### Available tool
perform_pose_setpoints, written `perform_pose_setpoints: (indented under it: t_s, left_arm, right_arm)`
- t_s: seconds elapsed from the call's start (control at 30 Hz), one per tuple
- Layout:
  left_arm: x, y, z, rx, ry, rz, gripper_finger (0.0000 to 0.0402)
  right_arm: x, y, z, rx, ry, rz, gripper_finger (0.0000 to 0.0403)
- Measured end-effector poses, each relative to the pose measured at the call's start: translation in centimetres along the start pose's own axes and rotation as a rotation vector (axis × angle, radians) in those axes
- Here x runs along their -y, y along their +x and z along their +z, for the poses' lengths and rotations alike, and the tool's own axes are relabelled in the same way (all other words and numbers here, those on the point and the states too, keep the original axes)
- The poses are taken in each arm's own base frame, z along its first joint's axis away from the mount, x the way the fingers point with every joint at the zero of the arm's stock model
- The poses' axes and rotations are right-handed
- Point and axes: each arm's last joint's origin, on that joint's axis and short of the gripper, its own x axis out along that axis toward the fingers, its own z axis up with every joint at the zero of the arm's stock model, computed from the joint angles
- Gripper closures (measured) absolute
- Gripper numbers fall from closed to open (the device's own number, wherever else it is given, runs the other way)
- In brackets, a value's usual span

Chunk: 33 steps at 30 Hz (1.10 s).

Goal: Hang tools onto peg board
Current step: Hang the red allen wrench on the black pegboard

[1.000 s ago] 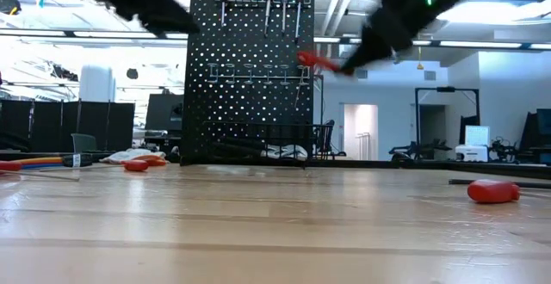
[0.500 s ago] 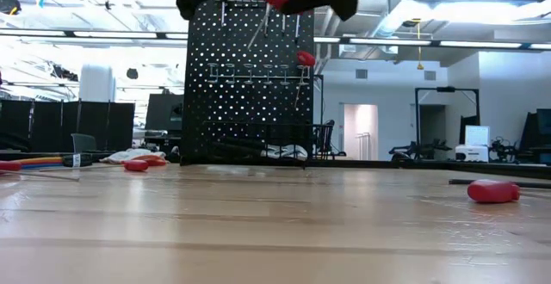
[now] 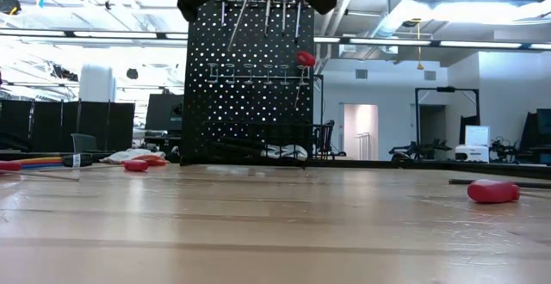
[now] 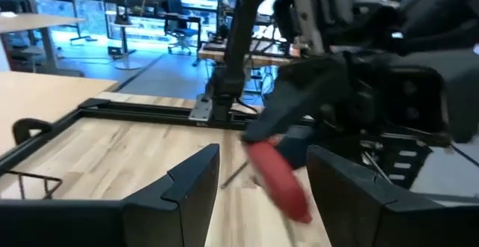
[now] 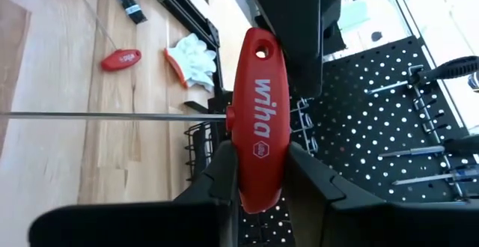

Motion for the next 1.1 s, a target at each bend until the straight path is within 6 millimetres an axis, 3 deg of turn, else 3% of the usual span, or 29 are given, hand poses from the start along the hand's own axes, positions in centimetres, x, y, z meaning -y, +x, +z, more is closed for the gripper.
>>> perform_pose_setpoints:
  t_s: [0.67, 1.1]
  left_arm:
    - [-0.19, 0.10, -0.18, -0.015, 0.003, -0.006, 0.0256]
    - [-0.41, 0.09, -0.35, -0.033, -0.003, 0.009, 0.0354]
  right_arm:
    - [0.61, 1.03, 0.14, -0.001, 0.093, -0.014, 0.0332]
    - [0.59, 0.98, 0.36, 0.037, 0.109, 0.029, 0.0312]
